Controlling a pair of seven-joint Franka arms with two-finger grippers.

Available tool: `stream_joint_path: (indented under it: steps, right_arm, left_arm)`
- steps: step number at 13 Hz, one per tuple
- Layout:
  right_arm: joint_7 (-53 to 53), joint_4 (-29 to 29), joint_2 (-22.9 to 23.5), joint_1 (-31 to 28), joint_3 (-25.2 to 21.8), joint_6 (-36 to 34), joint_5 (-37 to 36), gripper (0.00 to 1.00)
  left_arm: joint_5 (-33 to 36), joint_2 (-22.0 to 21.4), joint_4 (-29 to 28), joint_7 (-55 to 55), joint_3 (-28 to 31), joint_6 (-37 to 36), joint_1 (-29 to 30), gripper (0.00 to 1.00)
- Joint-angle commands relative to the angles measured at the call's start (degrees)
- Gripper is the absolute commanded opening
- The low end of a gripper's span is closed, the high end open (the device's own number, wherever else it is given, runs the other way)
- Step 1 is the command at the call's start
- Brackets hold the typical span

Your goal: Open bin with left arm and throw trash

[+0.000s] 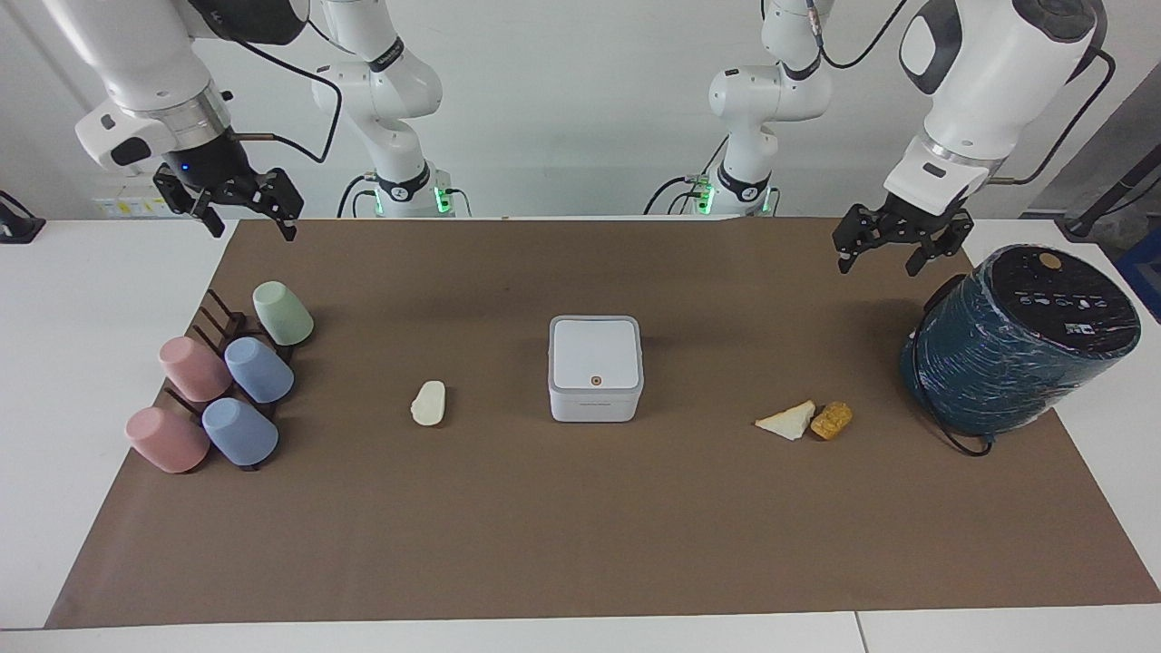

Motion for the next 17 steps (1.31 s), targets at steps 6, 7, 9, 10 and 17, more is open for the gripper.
stream_joint_path:
  steps: [6,7,9,10,17]
  right_arm:
    - [0.9,-0.4,-0.5,0.0,0.2,0.1,-0.5,1.00]
    - [0.8,-0.5,-0.5,0.0,0.2,0.1,-0.4,1.00]
    - [0.8,-0.5,-0.6,-0.1,0.2,0.1,-0.4,1.00]
    - [0.8,-0.6,-0.6,-0.1,0.2,0.1,-0.4,1.00]
    - [0.8,-0.8,-0.8,-0.1,0.2,0.1,-0.4,1.00]
  left_arm:
    - [0.0,0.1,-0.8,-1.2,0.6,1.1,-3.7,1.00]
    - [-0.4,0.2,-0.8,-3.9,0.6,1.7,-4.8,0.99]
    - [-4.8,1.8,-1.0,-7.7,0.7,4.1,-7.4,0.90]
    - [-5.2,2.8,-0.9,-10.4,0.7,5.3,-9.5,0.88]
    - [-8.0,10.8,-1.2,-22.7,0.6,20.6,-17.7,0.81]
